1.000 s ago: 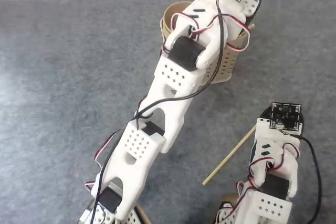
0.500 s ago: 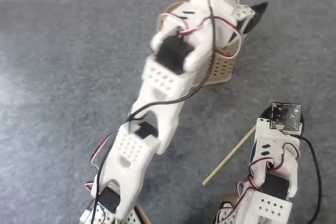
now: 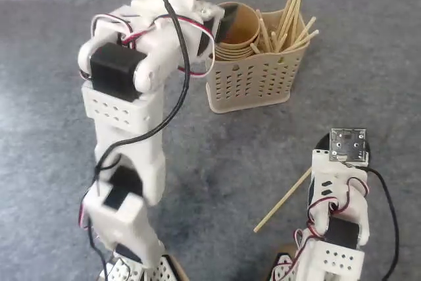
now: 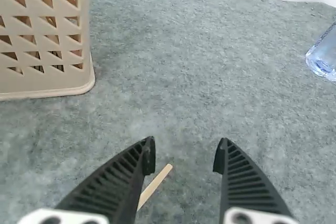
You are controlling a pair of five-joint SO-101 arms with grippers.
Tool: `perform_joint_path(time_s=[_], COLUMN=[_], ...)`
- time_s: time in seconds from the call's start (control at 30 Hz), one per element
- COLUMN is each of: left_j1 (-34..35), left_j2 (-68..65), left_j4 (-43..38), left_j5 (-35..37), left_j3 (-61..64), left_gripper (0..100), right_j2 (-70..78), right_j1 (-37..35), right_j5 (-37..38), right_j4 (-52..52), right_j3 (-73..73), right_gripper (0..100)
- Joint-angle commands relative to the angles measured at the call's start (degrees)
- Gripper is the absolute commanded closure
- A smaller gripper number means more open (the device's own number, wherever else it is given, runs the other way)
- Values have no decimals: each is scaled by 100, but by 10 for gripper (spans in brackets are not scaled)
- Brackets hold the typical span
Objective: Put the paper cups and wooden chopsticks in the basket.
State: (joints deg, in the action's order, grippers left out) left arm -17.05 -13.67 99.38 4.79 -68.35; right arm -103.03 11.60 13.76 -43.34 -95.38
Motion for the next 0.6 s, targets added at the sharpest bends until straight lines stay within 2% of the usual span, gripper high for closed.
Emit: perform_joint_path(time_s=[0.0,0.07,0.17,0.27,0.37,0.47,0.57], left_j1=[-123,-149,-26,554,1081,1284,1310], left_j2=[1468,2330,3437,4273,4976,5600,6215], left_j4=[149,132,-9,-202,-510,-765,-1152], left_j5=[422,475,492,510,510,510,484], left_j3=[1552,2360,3591,4804,6123,7477,8927], left_gripper=[805,805,805,805,805,805,805], right_j2=[-66,-57,-66,-4,-4,4,4], right_j1=[-22,-4,-57,-268,-637,-699,-576], right_j5=[53,53,9,-413,-440,-378,88], right_j4=[-48,-127,-901,-1560,-2202,-2378,-2352], right_j3=[-79,9,536,1231,1837,1996,2004], right_gripper=[808,808,808,808,808,809,809])
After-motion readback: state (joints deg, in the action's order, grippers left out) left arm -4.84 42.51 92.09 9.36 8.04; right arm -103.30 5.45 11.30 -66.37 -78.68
